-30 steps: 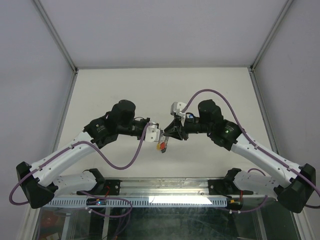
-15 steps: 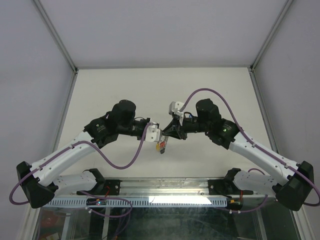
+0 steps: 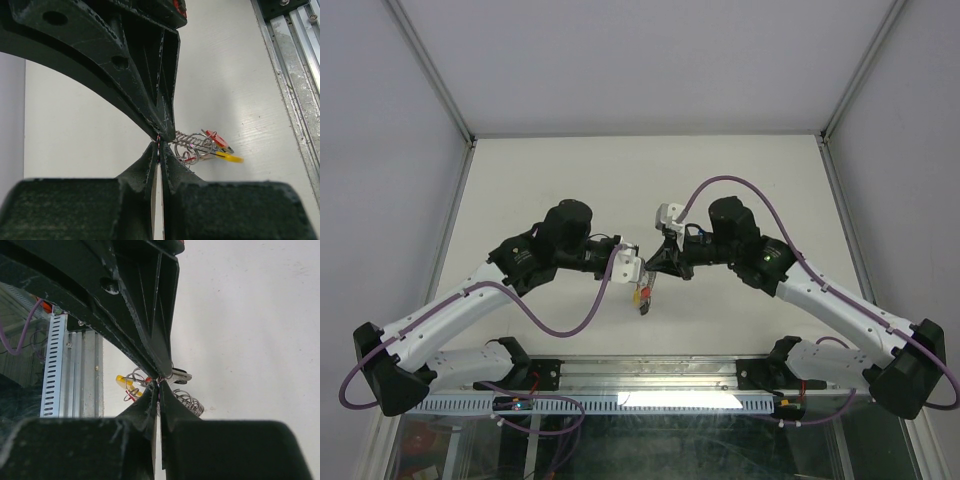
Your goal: Put the keys on the keyring
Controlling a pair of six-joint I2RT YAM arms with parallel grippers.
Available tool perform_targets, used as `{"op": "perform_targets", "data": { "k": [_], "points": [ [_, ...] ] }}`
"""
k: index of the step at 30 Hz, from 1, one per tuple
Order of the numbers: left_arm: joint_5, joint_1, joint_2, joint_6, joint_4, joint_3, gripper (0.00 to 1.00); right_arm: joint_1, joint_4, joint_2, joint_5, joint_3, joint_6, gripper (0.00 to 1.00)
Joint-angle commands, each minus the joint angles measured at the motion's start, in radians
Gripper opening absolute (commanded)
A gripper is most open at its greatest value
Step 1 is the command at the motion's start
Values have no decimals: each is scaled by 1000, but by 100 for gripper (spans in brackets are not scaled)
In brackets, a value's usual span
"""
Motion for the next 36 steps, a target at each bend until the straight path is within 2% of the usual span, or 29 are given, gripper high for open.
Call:
{"op": "perform_targets", "data": {
  "k": [1,5,9,19,32,36],
  "points": [
    [11,-13,-21,-14,56,62,0,5,30,-32,11,33,-25,0],
    [38,-12,-67,-38,88,39,27,6,69,-91,23,-10,-64,0],
    [92,-12,-136,-34,140,-20,38,5,84,-148,19,-51,-127,0],
    [116,-13,-148,67,176,-91,38,6,93,-274,-44,-113,-252,0],
    [151,-17,-104,174,176,-61,37,6,83,-242,-106,-86,-240,0],
    [182,-27,-100,189,175,-61,32,6,81,-235,-107,-82,-234,0]
  ]
}}
